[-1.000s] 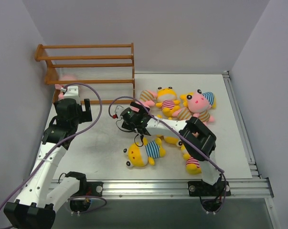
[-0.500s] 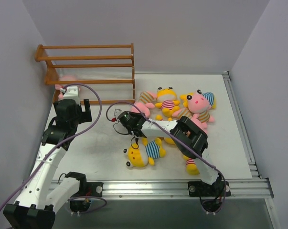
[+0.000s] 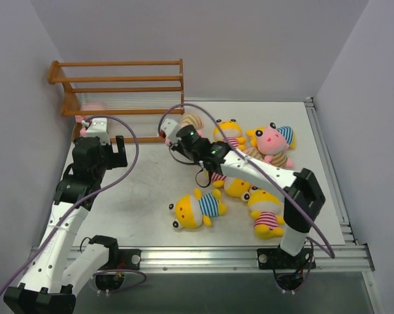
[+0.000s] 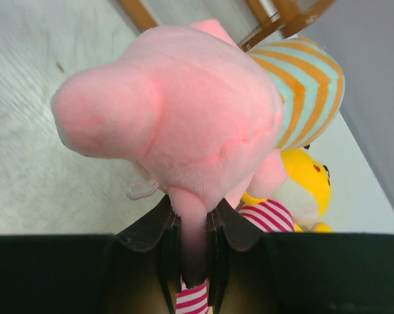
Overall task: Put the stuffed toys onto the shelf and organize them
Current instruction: Grab a stuffed toy with the right arm, then pass the stuffed toy from the right arm to the left
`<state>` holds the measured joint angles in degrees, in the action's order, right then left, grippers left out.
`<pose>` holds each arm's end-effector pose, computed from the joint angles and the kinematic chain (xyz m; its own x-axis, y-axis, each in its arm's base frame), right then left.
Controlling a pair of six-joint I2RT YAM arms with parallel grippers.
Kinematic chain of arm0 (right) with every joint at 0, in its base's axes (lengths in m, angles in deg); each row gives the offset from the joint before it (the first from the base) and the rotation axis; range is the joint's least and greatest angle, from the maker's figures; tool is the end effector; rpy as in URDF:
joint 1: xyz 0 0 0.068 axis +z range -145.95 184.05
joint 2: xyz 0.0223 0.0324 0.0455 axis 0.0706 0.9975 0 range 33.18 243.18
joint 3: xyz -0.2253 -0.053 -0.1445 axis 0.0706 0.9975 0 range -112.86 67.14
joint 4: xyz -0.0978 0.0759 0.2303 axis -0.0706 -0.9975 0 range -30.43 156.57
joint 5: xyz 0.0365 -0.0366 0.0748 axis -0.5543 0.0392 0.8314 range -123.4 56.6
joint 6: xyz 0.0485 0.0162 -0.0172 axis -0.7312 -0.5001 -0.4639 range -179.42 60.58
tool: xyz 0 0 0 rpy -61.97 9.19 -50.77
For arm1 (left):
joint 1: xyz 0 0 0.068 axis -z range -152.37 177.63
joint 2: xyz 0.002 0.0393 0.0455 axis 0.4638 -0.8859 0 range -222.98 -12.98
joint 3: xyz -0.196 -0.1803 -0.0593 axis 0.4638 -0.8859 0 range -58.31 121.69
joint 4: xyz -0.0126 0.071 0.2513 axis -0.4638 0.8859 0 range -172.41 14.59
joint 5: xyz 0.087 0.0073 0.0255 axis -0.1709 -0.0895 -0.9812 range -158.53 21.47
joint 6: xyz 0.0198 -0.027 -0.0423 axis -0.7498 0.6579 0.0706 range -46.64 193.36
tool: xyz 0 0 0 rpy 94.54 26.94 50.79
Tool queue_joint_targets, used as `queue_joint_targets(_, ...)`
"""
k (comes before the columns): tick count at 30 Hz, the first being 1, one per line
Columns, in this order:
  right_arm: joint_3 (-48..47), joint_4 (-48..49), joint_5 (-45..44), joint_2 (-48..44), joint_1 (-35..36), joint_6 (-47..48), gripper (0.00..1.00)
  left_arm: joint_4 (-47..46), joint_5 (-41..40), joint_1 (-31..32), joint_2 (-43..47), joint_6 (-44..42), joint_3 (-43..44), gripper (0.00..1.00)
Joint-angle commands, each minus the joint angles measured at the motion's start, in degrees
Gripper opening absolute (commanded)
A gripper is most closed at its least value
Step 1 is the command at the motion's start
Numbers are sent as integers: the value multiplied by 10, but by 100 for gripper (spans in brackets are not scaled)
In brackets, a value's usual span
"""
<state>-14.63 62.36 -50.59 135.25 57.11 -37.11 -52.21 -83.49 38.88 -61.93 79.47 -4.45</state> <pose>0.2632 0.3326 0.2982 -0.0022 -0.6062 -0.7953 -0.6515 0.6042 -0.4587 0.1819 -0.0268 0.3470 -0.4123 -0.0229 -0.9108 -0.0849 0.9963 0.0133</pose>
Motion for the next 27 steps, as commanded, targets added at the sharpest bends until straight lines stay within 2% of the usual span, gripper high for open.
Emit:
queue_joint_targets(1, -21, -45, 142, -83, -65, -132, 0, -55, 62, -1, 27, -17, -3, 96)
queue_joint_targets(5, -1, -52, 273, -132, -123, -208, 0, -83, 116, 4, 49, -28, -20, 96)
queue_joint_targets(6, 5, -50, 330, -141, -146, -219, 0, -99, 128, 5, 60, -36, -24, 96)
queue_joint_targets(11, 49, -11, 520, -189, -234, -321, 0, -139, 208, 18, 94, -60, -60, 96)
queue_joint_targets(13, 55, -5, 555, -197, -258, -329, 0, -152, 237, 24, 107, -84, -68, 96)
queue_joint_targets(20, 62, 24, 691, -199, -263, -364, 0, -179, 295, 70, 135, -127, -97, 96)
queue_joint_targets(22, 70, 55, 715, -200, -263, -386, 0, -182, 308, 88, 137, -137, -100, 96)
queue_joint_targets(27, 69, 61, 746, -193, -258, -389, 0, -200, 349, 101, 127, -129, -103, 95)
